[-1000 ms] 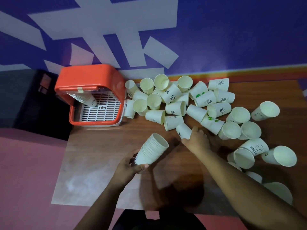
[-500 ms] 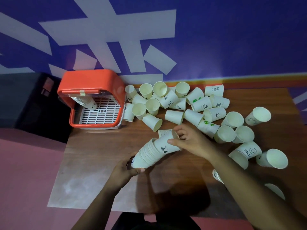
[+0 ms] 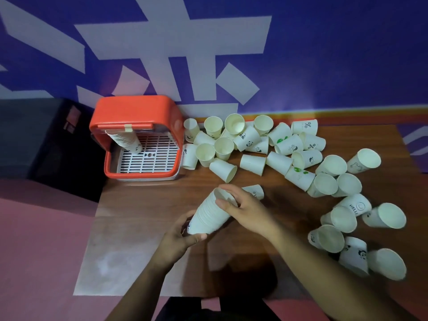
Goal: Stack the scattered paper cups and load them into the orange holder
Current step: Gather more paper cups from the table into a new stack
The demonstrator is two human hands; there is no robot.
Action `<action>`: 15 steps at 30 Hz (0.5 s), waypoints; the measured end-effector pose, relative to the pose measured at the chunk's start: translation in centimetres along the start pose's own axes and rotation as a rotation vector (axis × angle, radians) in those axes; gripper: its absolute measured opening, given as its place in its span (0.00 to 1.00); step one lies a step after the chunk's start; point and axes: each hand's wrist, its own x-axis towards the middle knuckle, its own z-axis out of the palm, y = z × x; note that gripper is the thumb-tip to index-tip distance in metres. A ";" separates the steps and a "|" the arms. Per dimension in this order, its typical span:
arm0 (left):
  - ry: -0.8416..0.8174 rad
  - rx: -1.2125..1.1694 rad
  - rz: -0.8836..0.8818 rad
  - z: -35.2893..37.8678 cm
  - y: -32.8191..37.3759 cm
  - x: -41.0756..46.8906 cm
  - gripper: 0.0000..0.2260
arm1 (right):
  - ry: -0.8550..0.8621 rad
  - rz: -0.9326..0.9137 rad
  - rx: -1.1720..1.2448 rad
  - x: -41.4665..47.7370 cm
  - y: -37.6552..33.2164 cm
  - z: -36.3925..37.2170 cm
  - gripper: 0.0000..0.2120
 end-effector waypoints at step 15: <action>-0.089 0.054 -0.052 -9.2 -1.1 2.1 0.33 | 0.162 0.293 -1.065 5.4 8.7 0.0 0.35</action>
